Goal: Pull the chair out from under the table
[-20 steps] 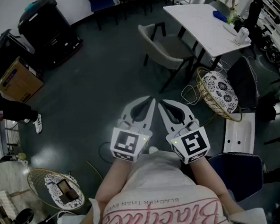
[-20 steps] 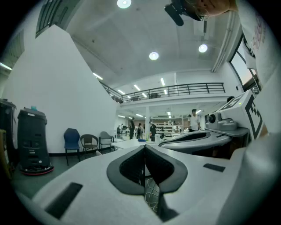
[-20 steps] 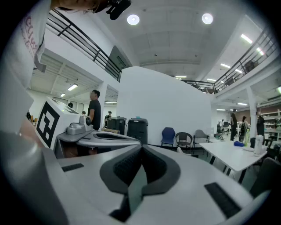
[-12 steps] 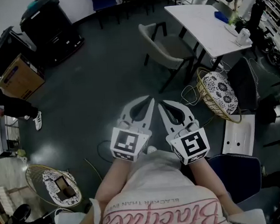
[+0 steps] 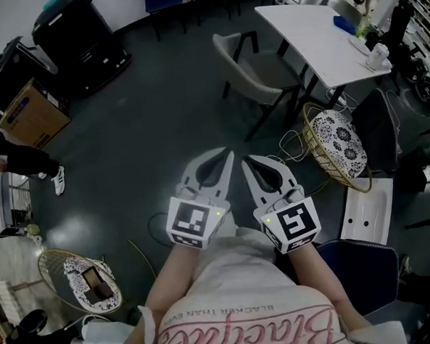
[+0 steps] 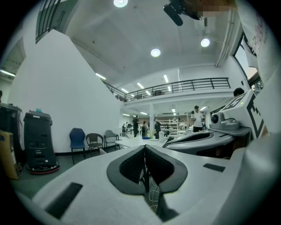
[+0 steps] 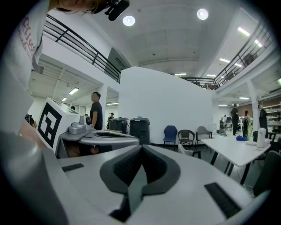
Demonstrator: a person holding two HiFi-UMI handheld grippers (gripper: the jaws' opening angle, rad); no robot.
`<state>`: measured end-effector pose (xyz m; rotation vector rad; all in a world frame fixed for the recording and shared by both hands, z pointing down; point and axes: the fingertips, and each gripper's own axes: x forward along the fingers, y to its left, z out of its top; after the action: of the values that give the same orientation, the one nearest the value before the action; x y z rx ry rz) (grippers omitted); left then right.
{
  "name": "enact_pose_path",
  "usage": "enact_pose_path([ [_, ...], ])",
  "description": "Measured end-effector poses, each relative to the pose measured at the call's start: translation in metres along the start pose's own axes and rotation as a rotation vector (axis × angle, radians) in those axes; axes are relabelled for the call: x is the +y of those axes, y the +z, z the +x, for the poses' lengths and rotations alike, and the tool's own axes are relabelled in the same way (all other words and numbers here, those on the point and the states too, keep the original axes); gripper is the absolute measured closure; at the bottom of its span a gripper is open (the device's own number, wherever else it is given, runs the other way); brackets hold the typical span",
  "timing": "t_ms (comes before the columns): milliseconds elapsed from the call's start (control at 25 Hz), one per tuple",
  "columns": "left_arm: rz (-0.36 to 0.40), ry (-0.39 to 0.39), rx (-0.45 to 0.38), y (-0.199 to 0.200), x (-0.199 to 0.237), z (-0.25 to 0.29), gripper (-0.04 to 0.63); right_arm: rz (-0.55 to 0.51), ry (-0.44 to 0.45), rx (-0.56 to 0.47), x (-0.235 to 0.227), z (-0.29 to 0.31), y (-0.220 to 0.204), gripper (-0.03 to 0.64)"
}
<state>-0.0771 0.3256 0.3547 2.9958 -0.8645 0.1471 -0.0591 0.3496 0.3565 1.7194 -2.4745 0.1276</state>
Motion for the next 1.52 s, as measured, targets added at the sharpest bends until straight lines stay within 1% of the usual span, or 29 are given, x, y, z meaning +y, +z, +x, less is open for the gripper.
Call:
enact_pose_path([
  [360, -0.002, -0.011, 0.0, 0.0, 0.019, 0.043, 0.591, 0.0, 0.016, -0.022, -0.034, 0.027, 0.005, 0.612],
  [600, -0.006, -0.023, -0.005, 0.001, 0.044, 0.08, 0.591, -0.01, 0.004, -0.005, -0.064, 0.061, 0.007, 0.612],
  [760, -0.003, -0.032, -0.011, 0.008, 0.067, 0.11, 0.591, -0.016, 0.002, 0.009, -0.088, 0.089, 0.012, 0.612],
  [880, -0.015, -0.031, -0.007, 0.012, 0.086, 0.135, 0.589, -0.02, -0.001, 0.014, -0.107, 0.11, 0.016, 0.612],
  [1200, -0.042, -0.062, 0.008, 0.017, 0.141, 0.2, 0.588, 0.006, -0.038, 0.03, -0.163, 0.173, 0.027, 0.612],
  [1480, -0.048, -0.081, 0.022, 0.01, 0.183, 0.256, 0.584, 0.02, -0.055, 0.046, -0.208, 0.226, 0.022, 0.612],
  [1520, -0.05, -0.085, 0.028, 0.008, 0.188, 0.263, 0.575, 0.022, -0.056, 0.047, -0.214, 0.234, 0.021, 0.612],
])
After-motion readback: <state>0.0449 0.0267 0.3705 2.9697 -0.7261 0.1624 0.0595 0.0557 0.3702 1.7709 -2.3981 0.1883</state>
